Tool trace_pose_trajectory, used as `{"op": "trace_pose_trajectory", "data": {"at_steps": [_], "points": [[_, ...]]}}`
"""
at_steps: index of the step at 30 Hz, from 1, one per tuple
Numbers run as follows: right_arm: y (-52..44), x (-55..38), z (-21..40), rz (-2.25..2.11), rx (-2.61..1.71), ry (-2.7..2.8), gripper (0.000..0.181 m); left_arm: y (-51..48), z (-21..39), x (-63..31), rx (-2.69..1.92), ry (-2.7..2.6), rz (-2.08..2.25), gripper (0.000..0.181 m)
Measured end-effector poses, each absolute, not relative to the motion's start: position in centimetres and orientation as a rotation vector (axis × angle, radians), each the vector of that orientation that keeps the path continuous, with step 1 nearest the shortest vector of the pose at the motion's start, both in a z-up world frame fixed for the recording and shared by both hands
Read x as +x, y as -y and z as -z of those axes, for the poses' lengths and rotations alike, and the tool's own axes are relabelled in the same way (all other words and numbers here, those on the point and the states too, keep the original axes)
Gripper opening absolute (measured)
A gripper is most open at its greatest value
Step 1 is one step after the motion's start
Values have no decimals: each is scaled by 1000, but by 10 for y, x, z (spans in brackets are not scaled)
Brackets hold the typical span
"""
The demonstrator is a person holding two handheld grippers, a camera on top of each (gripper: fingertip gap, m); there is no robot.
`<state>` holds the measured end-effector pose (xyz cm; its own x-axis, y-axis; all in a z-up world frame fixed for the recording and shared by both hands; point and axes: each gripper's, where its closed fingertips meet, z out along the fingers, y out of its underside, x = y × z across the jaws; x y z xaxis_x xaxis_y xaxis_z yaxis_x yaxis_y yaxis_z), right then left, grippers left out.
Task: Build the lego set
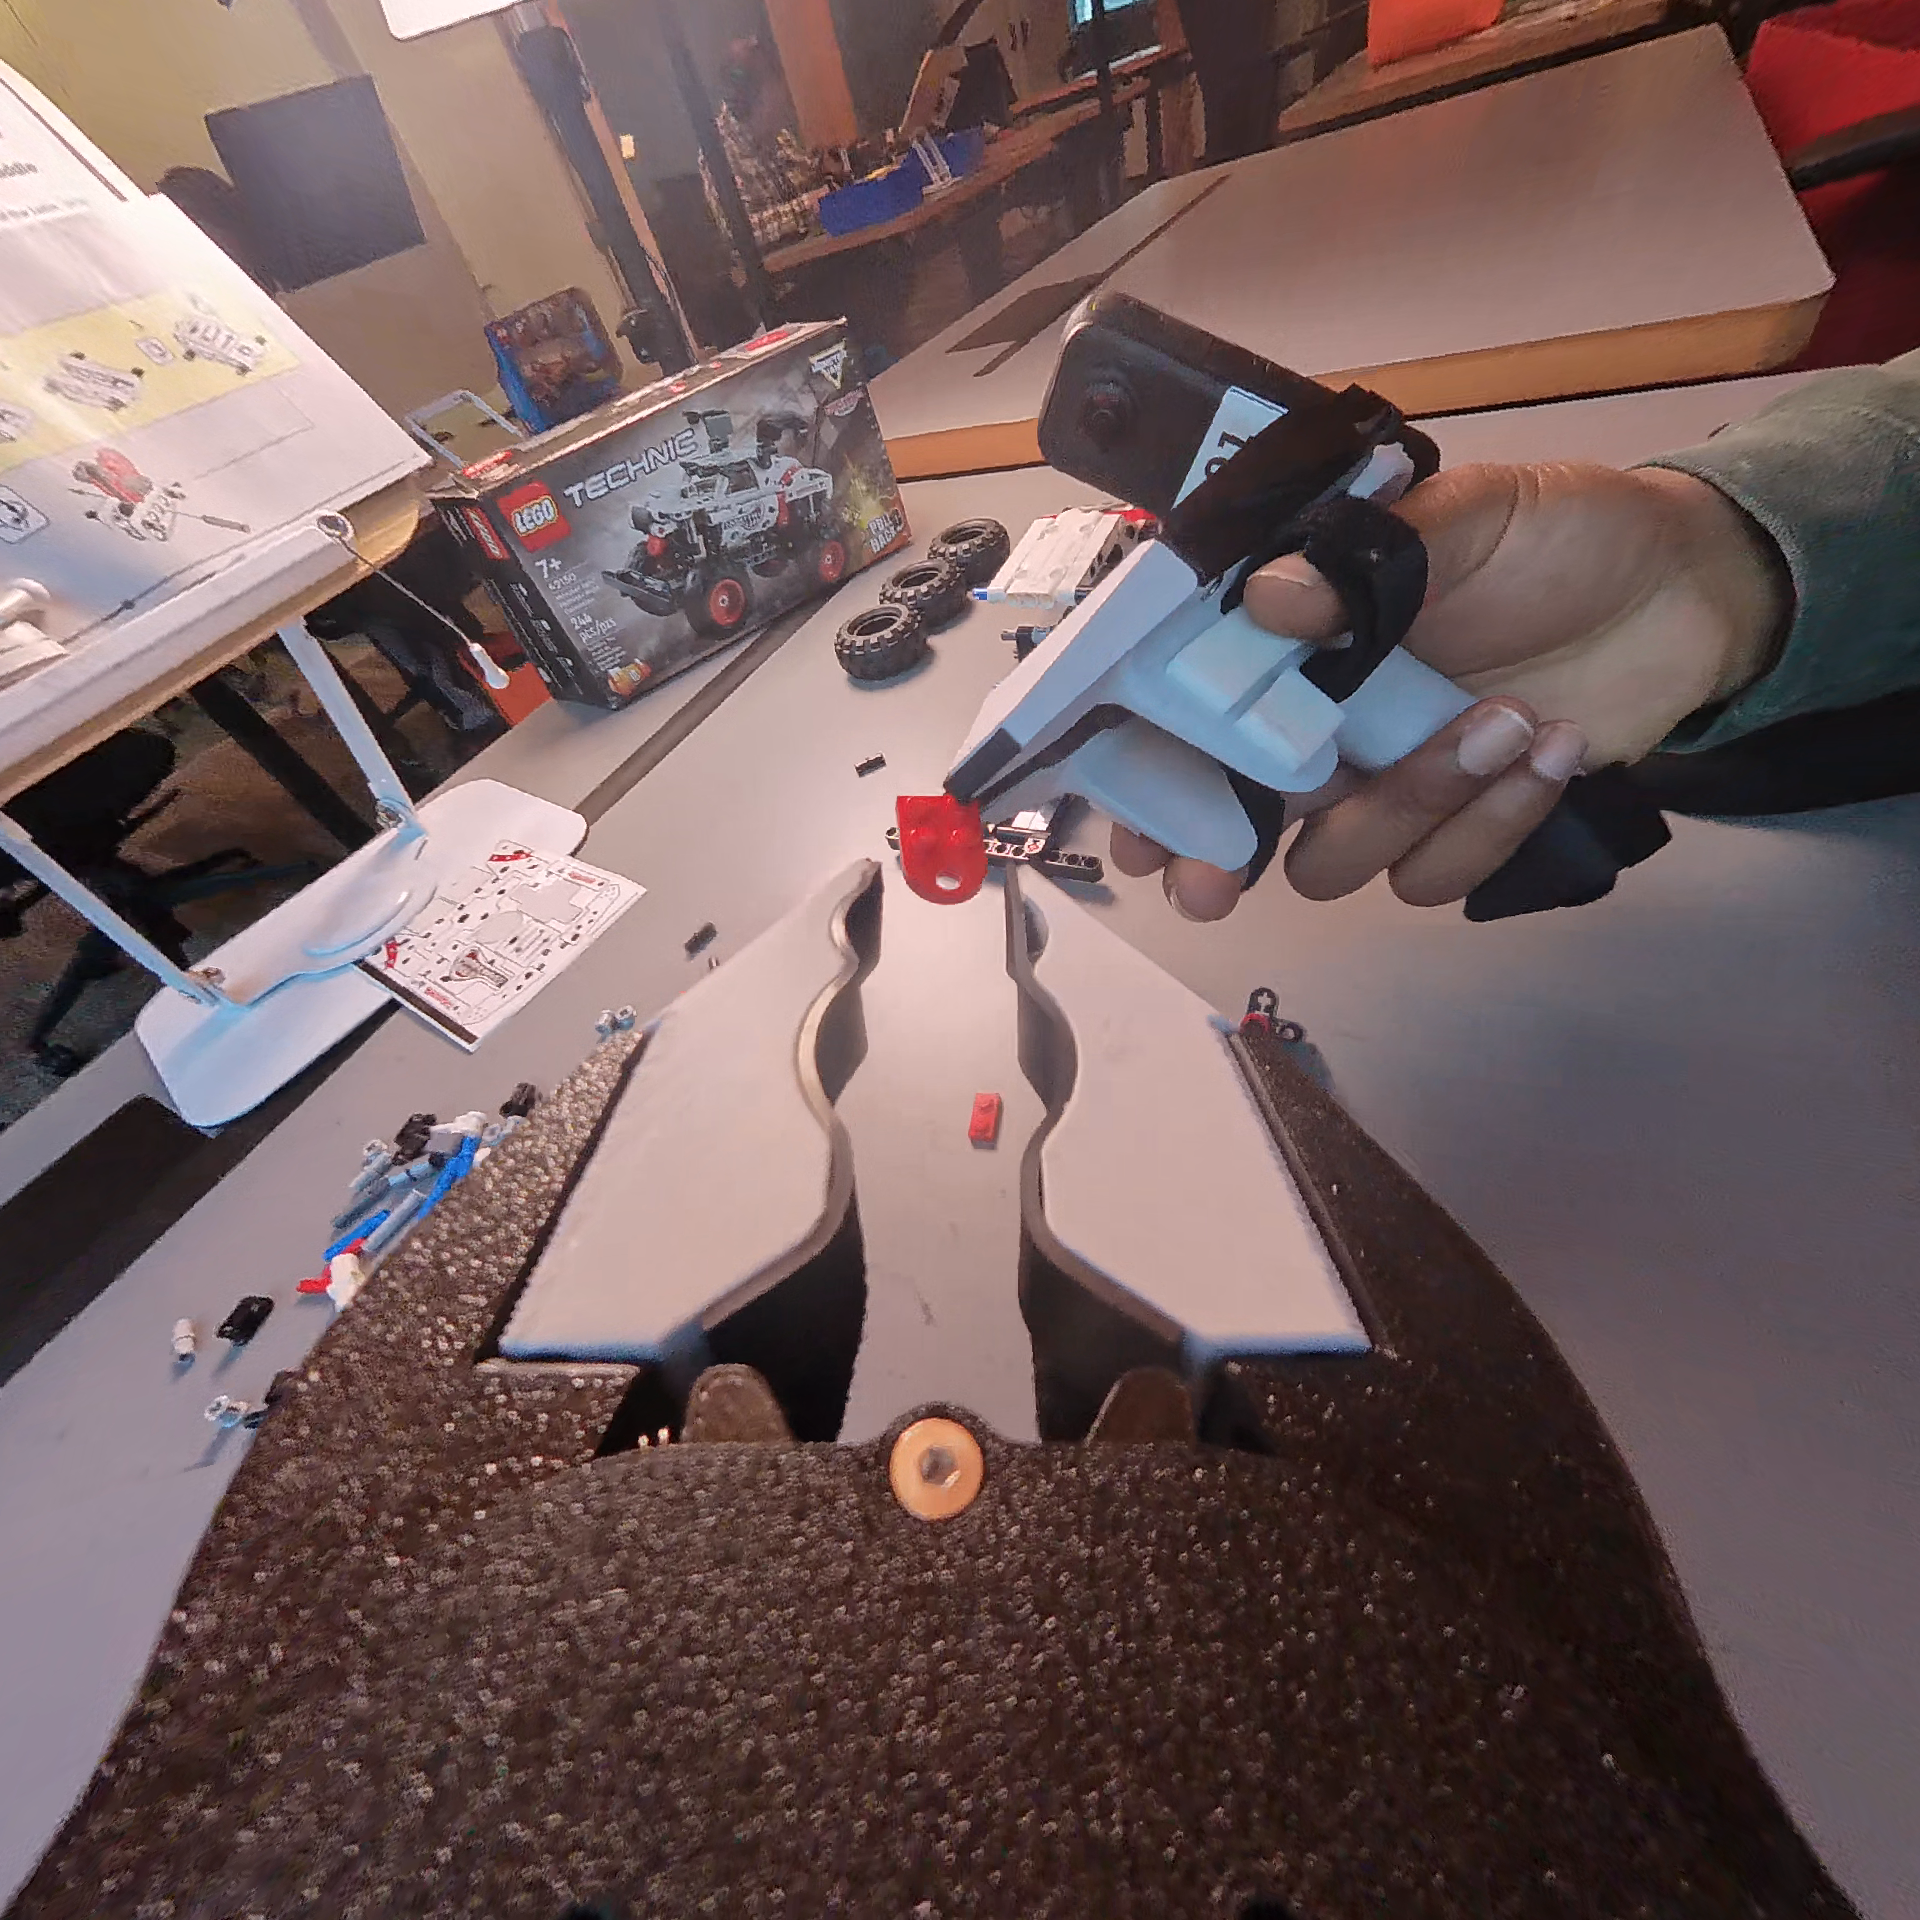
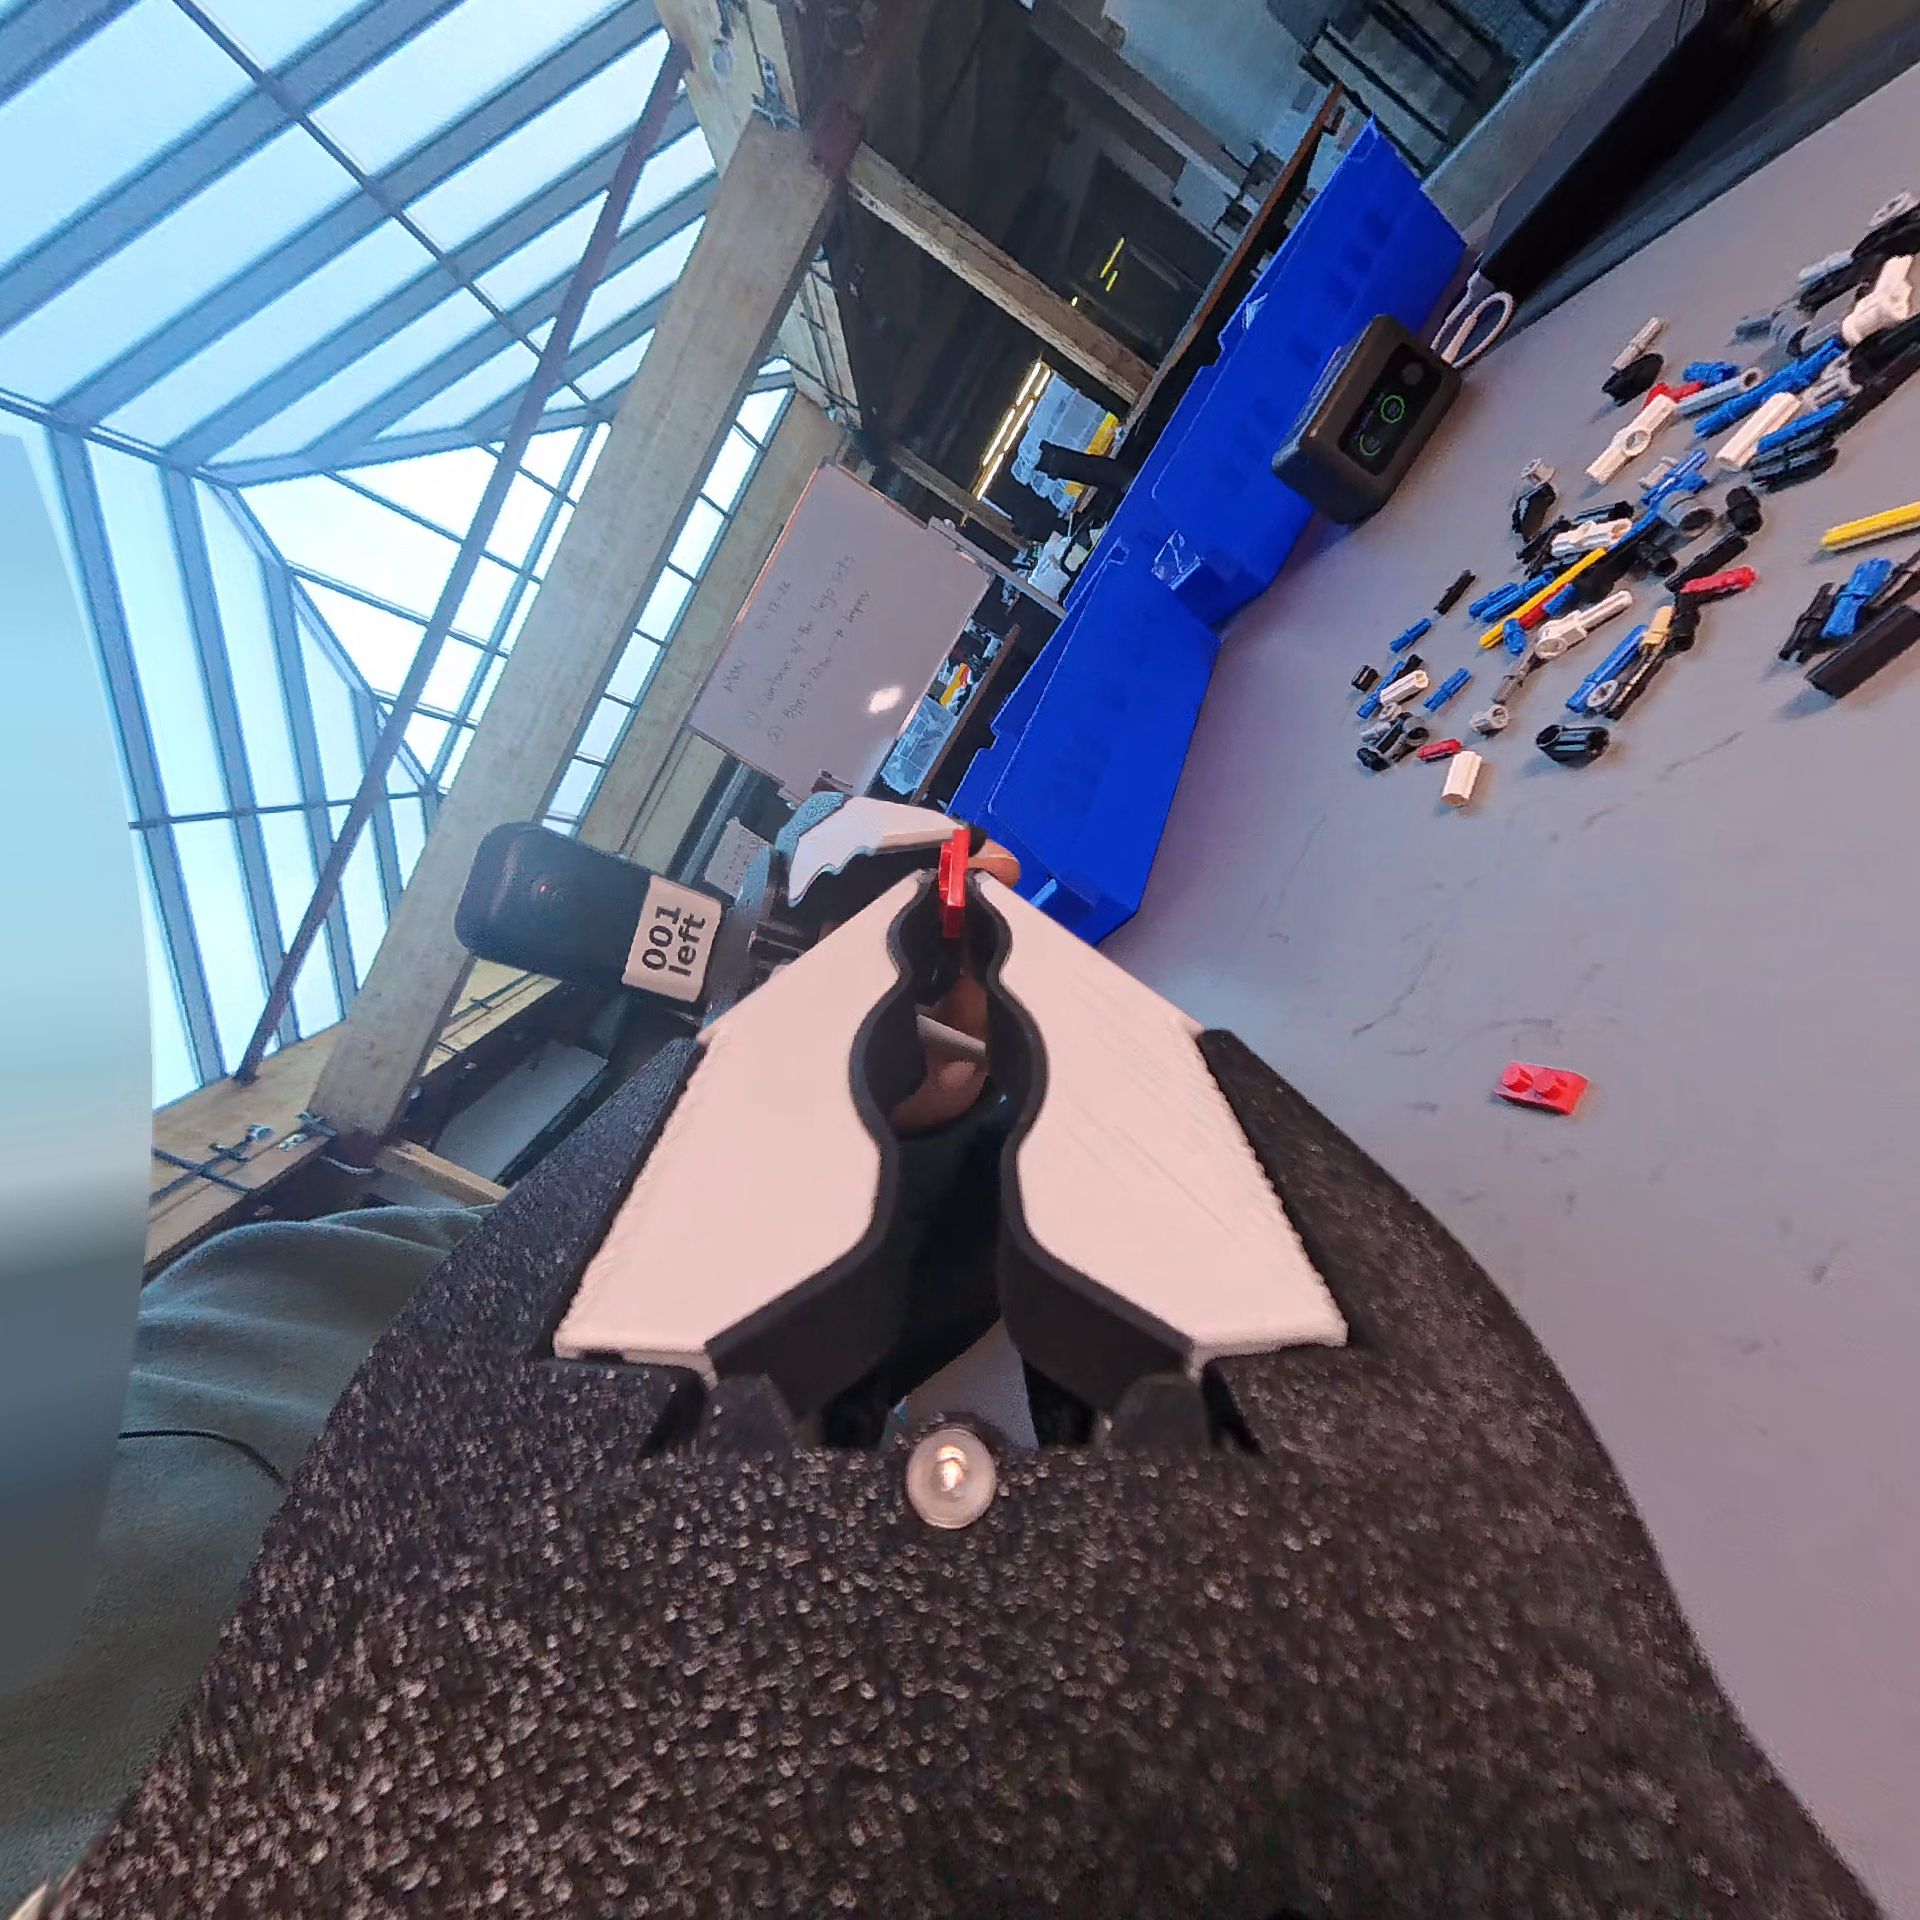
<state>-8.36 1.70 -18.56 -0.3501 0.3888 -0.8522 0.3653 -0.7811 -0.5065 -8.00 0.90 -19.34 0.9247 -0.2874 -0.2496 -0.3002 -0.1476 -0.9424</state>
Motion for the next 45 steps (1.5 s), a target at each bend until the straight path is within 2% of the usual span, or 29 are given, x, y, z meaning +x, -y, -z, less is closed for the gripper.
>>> {"op": "trace_pose_trajectory", "data": {"at_steps": [8, 9, 11, 15, 19, 22, 24, 27, 32, 34, 38, 40, 45], "points": [[-5, -83, 203, -2335, -1855, 1137, 4, -7, 201, -76, -1773, -533, -44, 14], [-3, -82, 206, -2299, -1840, 1204, 4, -5, 204, -76, -1794, -542, -6, 13], [4, -77, 210, -2208, -1757, 1417, 2, 0, 209, -77, -1820, -560, 70, 0], [7, -65, 224, -1806, -1483, 1843, 2, 14, 236, -74, -1952, -623, 246, 0], [10, -65, 238, -1756, -1503, 1894, 2, 15, 257, -69, -2030, -676, 257, 0], [10, -66, 234, -1849, -1549, 1824, 2, 13, 253, -72, -2012, -647, 250, 2], [5, -70, 224, -1960, -1591, 1716, 2, 10, 244, -75, -1970, -604, 239, 22], [-1, -75, 204, -2217, -1654, 1471, 1, 3, 228, -74, -1886, -554, 196, 32], [2, -74, 187, -2567, -1754, 1193, 2, -5, 204, -74, -1740, -553, -37, 29], [6, -74, 186, -2592, -1758, 1184, 1, -3, 200, -69, -1712, -585, -54, 17], [8, -72, 191, -2575, -1764, 1242, 2, 1, 201, -68, -1736, -613, -45, 16], [10, -71, 202, -2399, -1731, 1429, 2, 4, 211, -67, -1804, -651, 13, 16], [-12, -66, 238, -1573, -1423, 1929, 13, 25, 267, -58, -2123, -737, 290, 16]]}}
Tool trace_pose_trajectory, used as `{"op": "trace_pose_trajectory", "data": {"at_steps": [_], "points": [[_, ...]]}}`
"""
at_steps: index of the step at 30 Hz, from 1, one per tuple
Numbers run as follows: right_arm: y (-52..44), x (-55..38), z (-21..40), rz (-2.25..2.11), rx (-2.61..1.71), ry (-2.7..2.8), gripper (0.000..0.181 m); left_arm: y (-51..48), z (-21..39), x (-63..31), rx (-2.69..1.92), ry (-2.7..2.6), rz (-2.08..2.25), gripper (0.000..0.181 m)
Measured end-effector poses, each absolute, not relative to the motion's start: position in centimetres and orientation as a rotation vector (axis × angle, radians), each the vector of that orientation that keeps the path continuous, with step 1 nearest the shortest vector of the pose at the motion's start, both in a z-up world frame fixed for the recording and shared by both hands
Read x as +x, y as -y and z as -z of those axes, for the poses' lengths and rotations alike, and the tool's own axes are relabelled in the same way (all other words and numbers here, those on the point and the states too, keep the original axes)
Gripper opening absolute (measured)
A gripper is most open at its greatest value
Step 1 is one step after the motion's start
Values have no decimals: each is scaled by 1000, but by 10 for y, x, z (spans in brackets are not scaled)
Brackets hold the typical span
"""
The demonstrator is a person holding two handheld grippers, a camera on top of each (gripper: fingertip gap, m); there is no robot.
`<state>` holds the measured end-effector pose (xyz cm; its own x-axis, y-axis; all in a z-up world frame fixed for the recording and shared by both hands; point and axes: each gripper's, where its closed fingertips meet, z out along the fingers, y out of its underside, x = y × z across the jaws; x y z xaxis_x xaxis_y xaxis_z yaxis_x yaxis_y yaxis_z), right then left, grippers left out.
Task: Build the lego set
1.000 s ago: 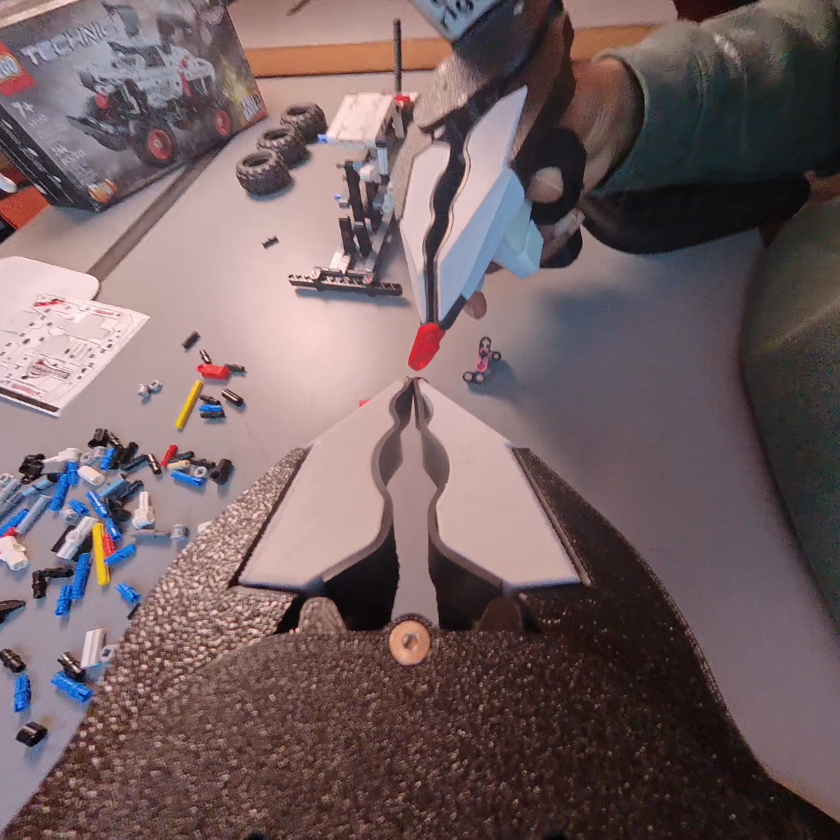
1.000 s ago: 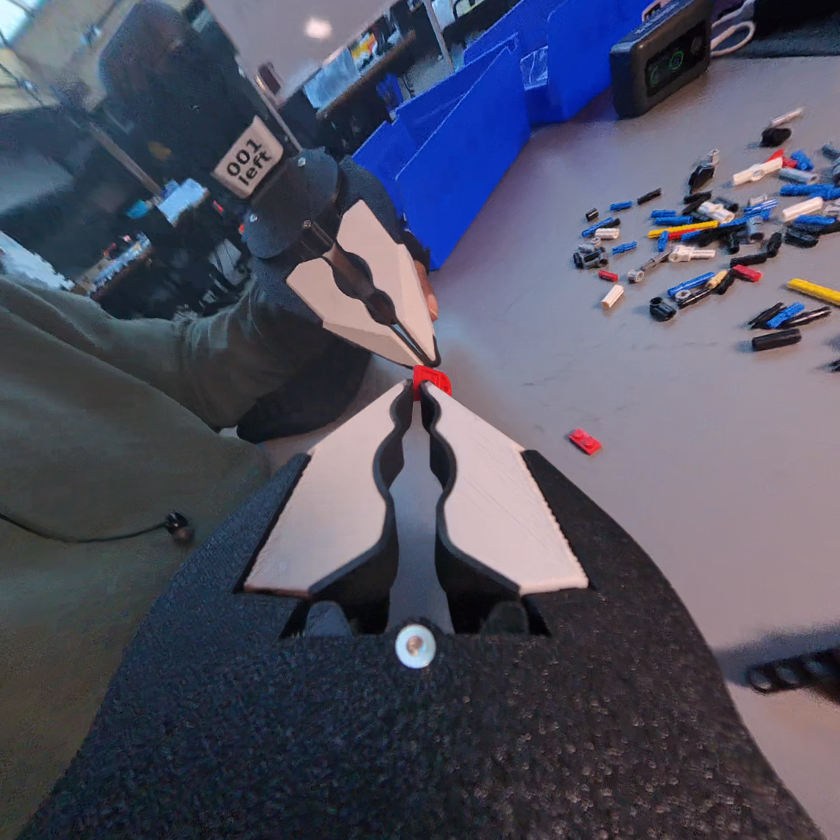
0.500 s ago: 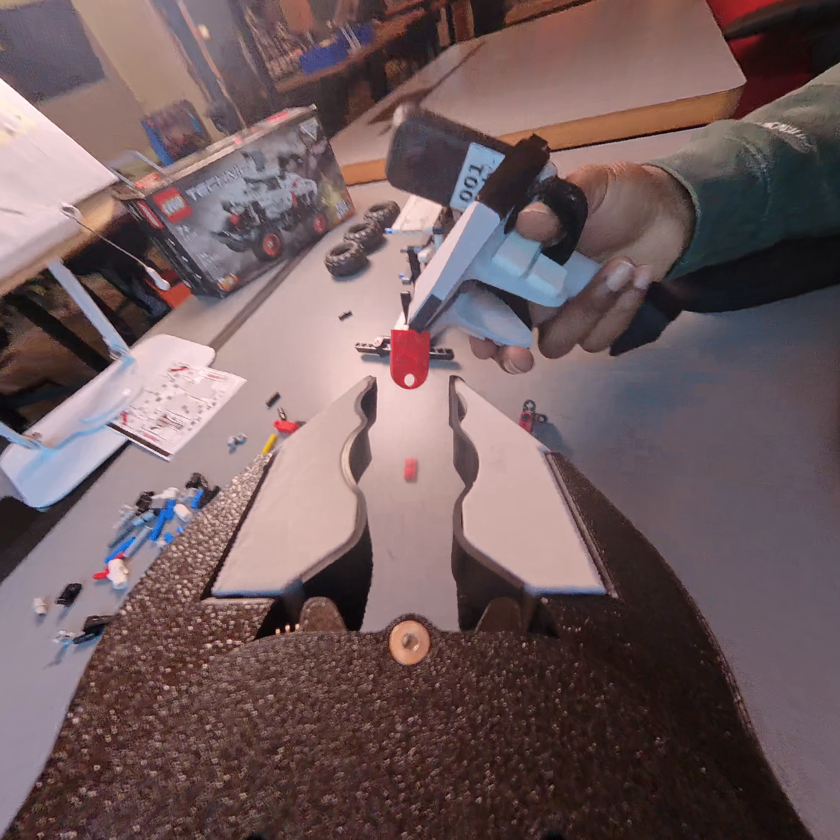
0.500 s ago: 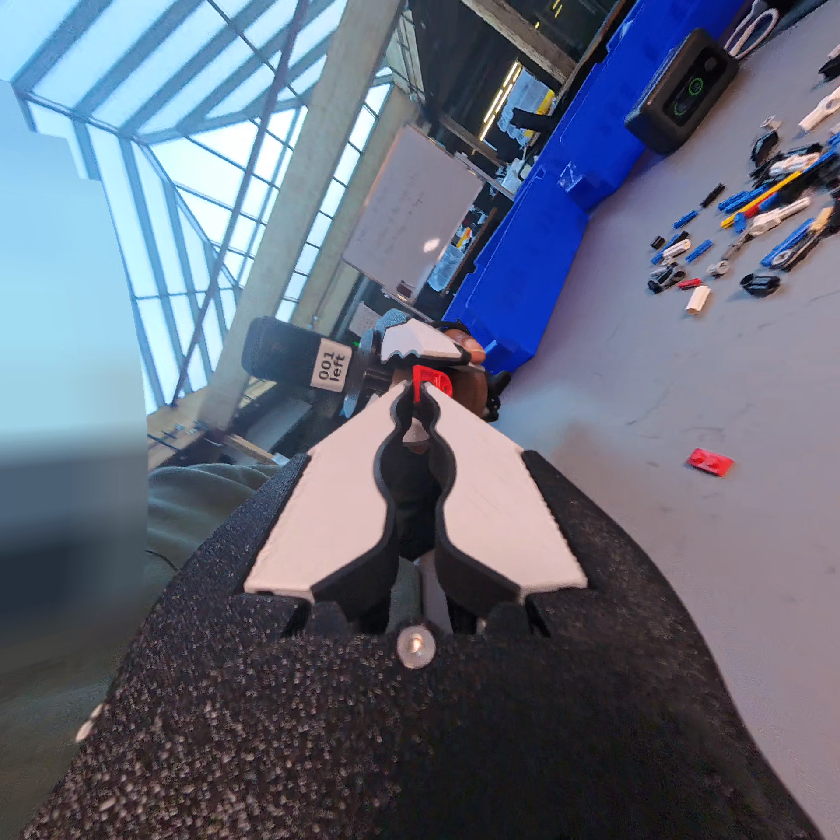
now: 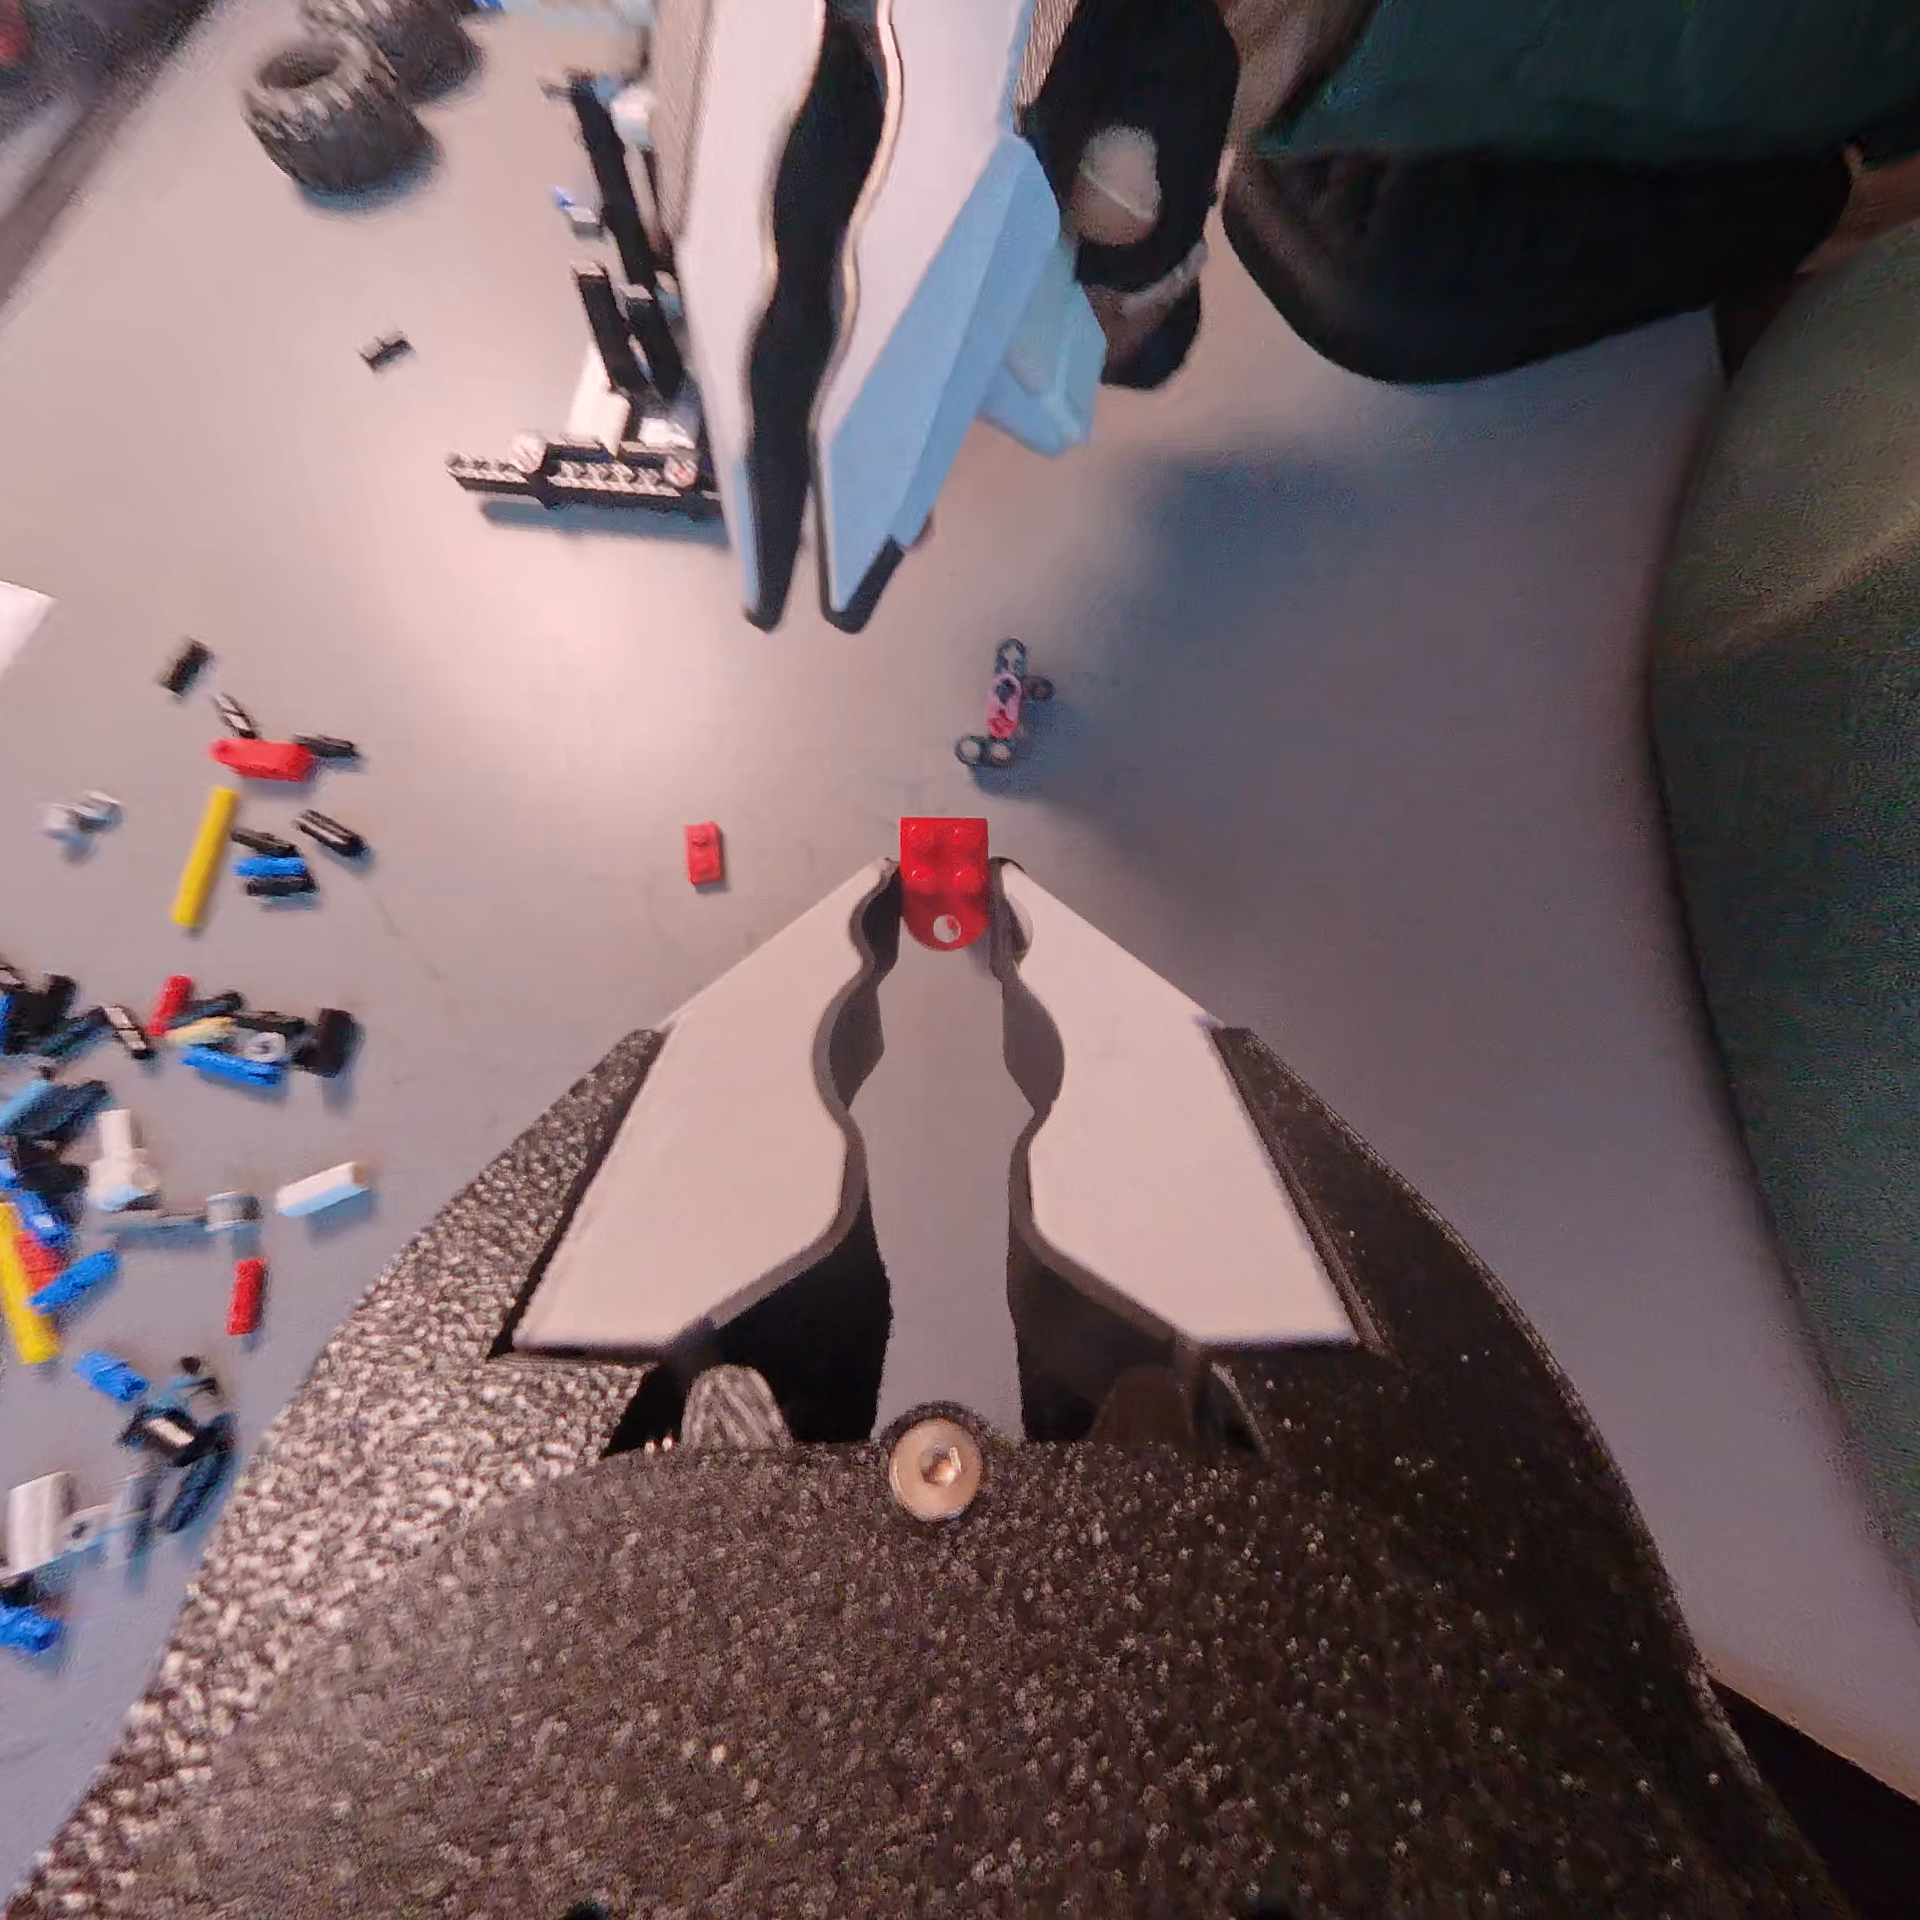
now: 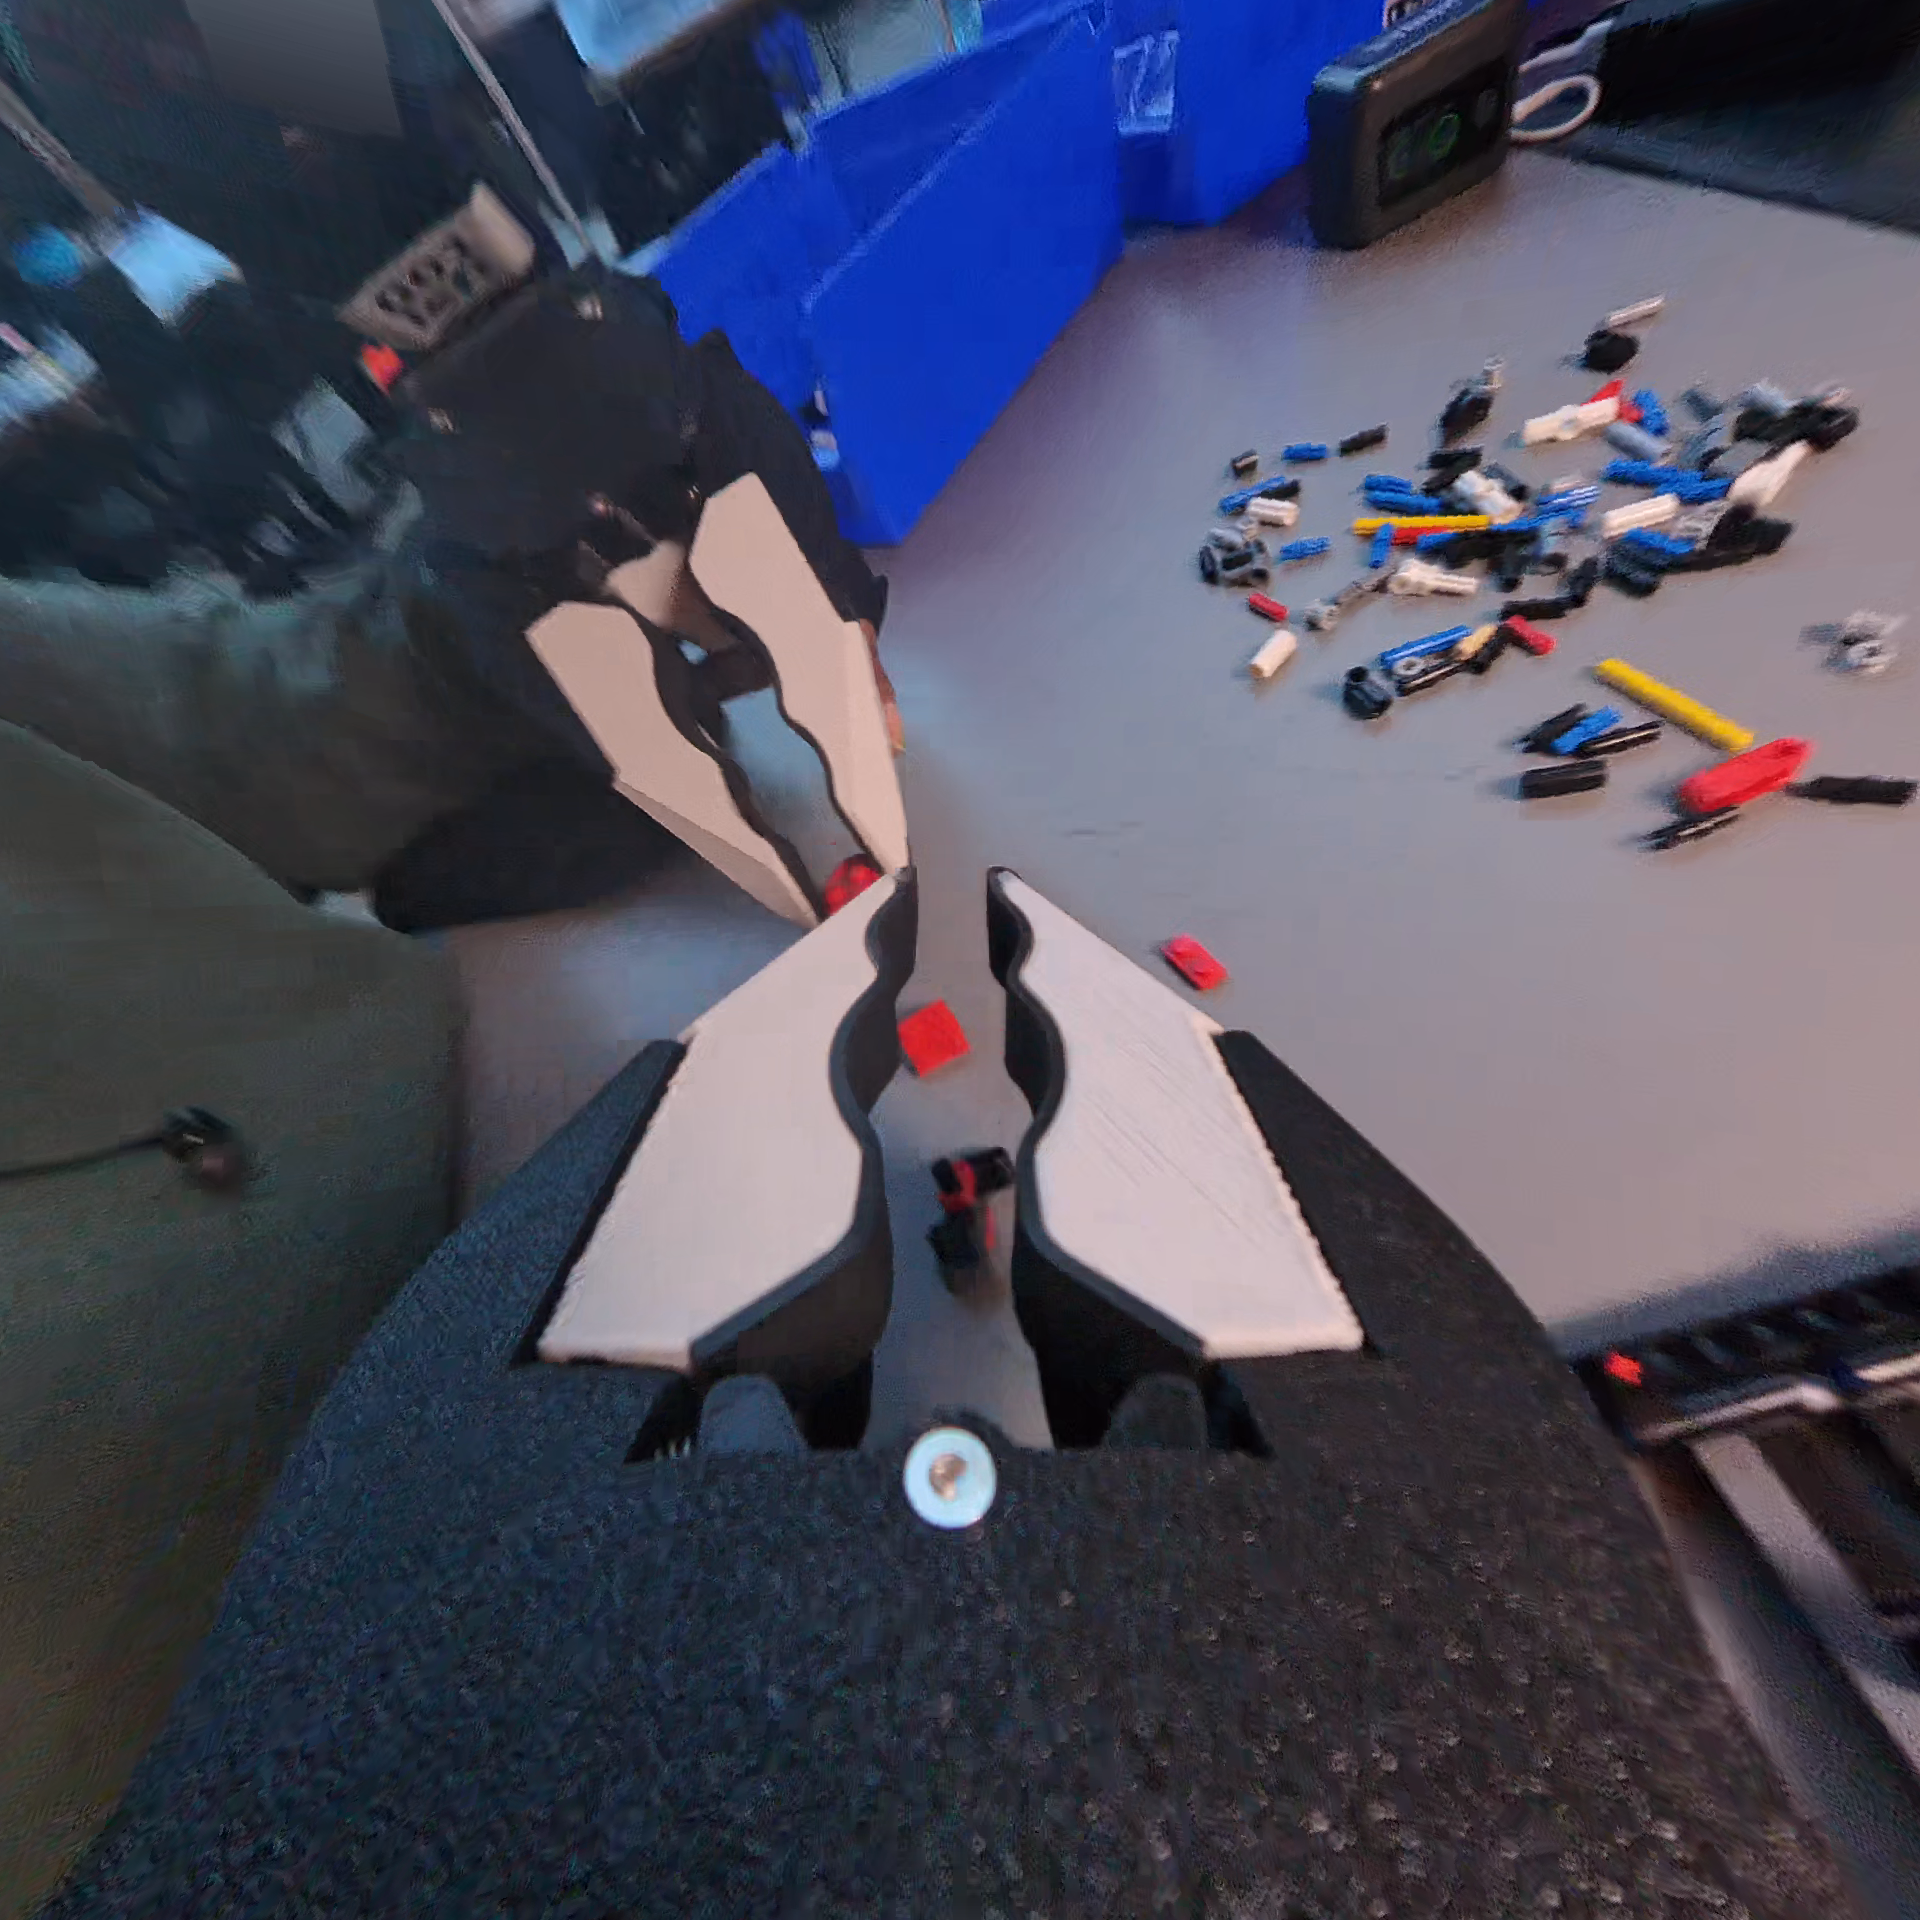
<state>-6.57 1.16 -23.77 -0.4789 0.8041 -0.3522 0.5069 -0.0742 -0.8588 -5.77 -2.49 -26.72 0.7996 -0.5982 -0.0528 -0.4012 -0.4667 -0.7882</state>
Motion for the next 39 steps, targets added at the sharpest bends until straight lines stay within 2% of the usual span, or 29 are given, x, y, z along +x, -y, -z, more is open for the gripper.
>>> {"op": "trace_pose_trajectory", "data": {"at_steps": [5, 13, 26, 32, 39], "points": [[-4, -55, 262, -1258, -1236, 2149, 21, 26, 297, -47, -2287, -754, 379, 16], [12, -52, 288, -911, -869, 2337, 20, 23, 306, -48, -2354, -739, 406, 16], [23, -53, 301, -875, -767, 2532, 16, 25, 308, -45, -2356, -784, 388, 16], [18, -50, 304, -872, -789, 2555, 15, 29, 308, -50, -2349, -757, 391, 34], [18, -50, 308, -870, -810, 2563, 15, 25, 315, -46, -2348, -757, 374, 33]]}}
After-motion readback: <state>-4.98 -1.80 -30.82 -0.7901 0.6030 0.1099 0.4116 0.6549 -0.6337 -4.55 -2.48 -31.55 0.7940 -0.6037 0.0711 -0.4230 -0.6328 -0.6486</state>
